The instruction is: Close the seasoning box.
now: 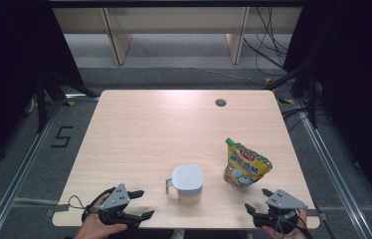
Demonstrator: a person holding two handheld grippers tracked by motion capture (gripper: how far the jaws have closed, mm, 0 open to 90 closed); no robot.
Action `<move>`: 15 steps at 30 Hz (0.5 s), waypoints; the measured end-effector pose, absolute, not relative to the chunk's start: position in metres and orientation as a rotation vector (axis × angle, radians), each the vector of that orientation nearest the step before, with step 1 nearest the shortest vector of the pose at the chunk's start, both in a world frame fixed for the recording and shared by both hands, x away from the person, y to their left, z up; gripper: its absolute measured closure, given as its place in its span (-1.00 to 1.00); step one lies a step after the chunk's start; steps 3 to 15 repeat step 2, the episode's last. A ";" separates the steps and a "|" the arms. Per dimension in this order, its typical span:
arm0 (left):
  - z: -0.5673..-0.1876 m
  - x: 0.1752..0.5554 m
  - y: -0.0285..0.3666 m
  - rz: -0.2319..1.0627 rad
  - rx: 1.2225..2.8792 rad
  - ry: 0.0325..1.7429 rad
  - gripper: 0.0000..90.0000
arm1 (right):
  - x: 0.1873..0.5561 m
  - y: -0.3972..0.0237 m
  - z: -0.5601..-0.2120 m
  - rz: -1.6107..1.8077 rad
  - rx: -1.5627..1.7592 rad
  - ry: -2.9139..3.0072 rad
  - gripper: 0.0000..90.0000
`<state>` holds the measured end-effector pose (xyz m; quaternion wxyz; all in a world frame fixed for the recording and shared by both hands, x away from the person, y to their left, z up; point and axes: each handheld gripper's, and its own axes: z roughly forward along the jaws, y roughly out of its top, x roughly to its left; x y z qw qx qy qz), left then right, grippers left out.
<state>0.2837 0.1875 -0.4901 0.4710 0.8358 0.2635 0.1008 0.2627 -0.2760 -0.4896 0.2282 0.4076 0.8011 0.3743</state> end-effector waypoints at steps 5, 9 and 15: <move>-0.491 0.283 0.186 0.219 2.015 0.687 -0.42 | 0.263 -0.277 -0.490 1.031 1.111 2.207 -0.46; -0.491 0.283 0.186 0.219 2.015 0.687 -0.42 | 0.263 -0.277 -0.490 1.031 1.111 2.207 -0.46; -0.491 0.283 0.186 0.219 2.015 0.687 -0.42 | 0.263 -0.277 -0.490 1.031 1.111 2.207 -0.46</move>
